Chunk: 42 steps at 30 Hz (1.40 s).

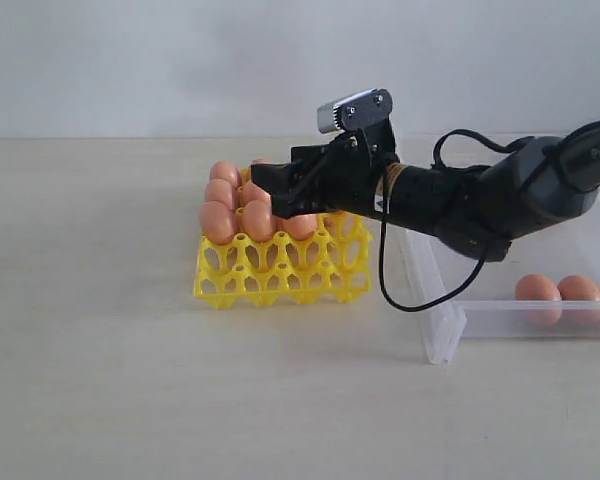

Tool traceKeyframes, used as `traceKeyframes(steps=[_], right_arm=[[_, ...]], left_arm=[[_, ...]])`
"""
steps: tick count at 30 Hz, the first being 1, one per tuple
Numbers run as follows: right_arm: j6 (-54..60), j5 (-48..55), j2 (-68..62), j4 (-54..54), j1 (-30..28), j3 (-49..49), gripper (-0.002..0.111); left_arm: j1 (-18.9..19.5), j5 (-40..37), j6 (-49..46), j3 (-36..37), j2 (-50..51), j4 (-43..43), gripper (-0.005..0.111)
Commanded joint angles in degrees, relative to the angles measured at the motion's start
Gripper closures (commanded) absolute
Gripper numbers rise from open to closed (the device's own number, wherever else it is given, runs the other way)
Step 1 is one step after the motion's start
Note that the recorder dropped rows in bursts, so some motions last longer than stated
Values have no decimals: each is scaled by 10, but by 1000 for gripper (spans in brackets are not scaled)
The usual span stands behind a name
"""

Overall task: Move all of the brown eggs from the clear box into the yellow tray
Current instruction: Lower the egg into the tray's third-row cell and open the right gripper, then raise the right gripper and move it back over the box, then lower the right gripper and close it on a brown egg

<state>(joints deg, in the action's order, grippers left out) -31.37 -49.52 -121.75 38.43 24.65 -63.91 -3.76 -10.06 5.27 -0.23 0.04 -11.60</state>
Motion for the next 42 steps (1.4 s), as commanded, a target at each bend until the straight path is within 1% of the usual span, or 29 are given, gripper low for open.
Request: traceKeyframes(steps=[1,3,5,6,7,8,10,12,13,14,16,19,23,27,29,33,38,42], right_arm=[[11,61,46,11,-1,-1,48],[55,125,70,-36,-1,-1,48],[121,247,103,-119,-1,-6,48],[160,316,117,-164,-4,-13,48],[219,430,133,-228,-10,-32,48],[248,511,140,-259,-21,-50,48],[273,719,146,-286,-52,-109,48],[294,895,138,-283,-79,-163,48],[308,961,132,-281,-95,-191,48],[314,996,128,-280,-106,-211,48],[307,1035,114,-279,-134,-251,48],[284,1054,90,-290,-170,-296,48],[292,1082,48,-338,-200,-334,48],[290,1112,-7,-341,-208,-369,48],[279,1120,-34,-323,-212,-393,48],[254,1119,-71,-279,-213,-434,48],[242,1118,-99,-259,-214,-485,48],[242,1111,-113,-245,-223,-501,48]], left_arm=[[-3,2,3,2,0,1,103],[-3,2,3,2,0,1,103],[-3,2,3,2,0,1,103],[-3,2,3,2,0,1,103],[-3,2,3,2,0,1,103],[-3,2,3,2,0,1,103],[-3,2,3,2,0,1,103],[-3,2,3,2,0,1,103],[-3,2,3,2,0,1,103],[-3,2,3,2,0,1,103],[-3,2,3,2,0,1,103],[-3,2,3,2,0,1,103],[-3,2,3,2,0,1,103],[-3,2,3,2,0,1,103],[-3,2,3,2,0,1,103],[-3,2,3,2,0,1,103],[-3,2,3,2,0,1,103],[-3,2,3,2,0,1,103]])
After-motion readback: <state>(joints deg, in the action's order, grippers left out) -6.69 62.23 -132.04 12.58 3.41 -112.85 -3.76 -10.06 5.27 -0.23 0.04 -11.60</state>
